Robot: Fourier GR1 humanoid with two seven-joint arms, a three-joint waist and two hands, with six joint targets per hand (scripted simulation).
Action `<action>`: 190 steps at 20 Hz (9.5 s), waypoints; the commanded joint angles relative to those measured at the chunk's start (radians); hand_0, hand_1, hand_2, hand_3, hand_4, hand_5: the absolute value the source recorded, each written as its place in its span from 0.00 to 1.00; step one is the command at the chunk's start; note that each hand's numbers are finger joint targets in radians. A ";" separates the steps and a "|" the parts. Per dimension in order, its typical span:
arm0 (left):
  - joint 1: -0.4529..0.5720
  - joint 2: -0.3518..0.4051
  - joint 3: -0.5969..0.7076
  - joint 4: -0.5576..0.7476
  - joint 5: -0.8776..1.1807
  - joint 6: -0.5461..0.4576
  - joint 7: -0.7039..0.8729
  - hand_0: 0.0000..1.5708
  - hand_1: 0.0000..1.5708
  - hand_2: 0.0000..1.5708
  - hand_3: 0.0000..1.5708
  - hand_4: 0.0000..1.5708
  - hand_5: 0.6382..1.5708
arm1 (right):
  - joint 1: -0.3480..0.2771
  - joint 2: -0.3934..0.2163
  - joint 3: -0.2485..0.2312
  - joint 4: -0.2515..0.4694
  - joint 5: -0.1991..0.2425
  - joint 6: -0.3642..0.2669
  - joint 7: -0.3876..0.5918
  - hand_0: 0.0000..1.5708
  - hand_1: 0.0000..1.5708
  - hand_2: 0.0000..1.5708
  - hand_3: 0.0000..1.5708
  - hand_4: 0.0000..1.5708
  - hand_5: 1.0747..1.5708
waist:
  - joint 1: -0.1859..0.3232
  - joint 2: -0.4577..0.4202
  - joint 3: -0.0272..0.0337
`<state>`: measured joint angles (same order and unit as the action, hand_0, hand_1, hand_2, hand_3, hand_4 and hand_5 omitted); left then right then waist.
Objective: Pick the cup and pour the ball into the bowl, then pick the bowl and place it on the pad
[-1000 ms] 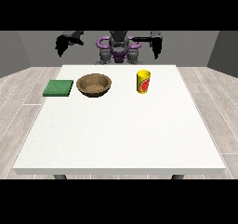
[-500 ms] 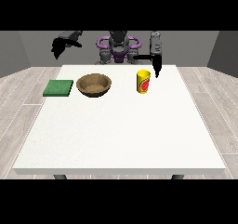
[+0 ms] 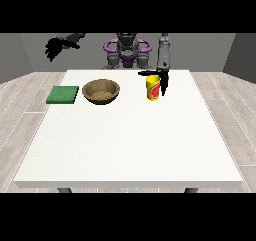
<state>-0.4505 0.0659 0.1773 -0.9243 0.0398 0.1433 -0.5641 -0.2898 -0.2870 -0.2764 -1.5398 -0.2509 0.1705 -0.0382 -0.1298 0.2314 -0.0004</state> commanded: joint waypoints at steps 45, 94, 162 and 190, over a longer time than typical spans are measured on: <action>-0.509 -0.055 -0.806 0.286 -1.351 0.213 1.137 0.49 0.49 1.00 0.94 0.27 0.94 | -0.026 -0.095 -0.109 0.390 -0.089 0.095 0.010 0.00 0.00 0.00 0.28 0.28 1.00 | 0.074 -0.300 0.0009; 0.013 -0.064 -0.435 -0.209 -0.522 0.353 0.634 0.00 0.00 0.00 0.00 0.53 0.91 | -0.086 -0.026 -0.078 0.291 -0.119 -0.009 0.070 0.00 0.00 0.00 0.12 0.37 0.99 | 0.195 -0.109 -0.0229; 0.371 0.015 -0.327 -0.535 -0.144 -0.067 0.272 0.00 0.00 0.00 0.00 0.74 0.76 | -0.249 -0.249 -0.178 0.969 -0.142 -0.142 -0.064 1.00 1.00 1.00 0.82 0.61 0.85 | 0.236 -0.123 0.0006; 0.343 -0.065 -0.468 -0.407 -0.195 0.121 0.108 0.00 0.00 0.00 0.00 0.75 0.79 | -0.253 -0.402 -0.162 1.039 -0.085 -0.174 -0.233 0.75 0.75 0.75 0.81 0.00 1.00 | 0.220 0.016 0.0007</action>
<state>-0.1068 0.0100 -0.1975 -1.3667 -0.1690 0.1620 -0.4223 -0.5112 -0.6815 -0.4552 -0.4923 -0.3520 -0.0139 -0.2481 0.1165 0.2222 0.0004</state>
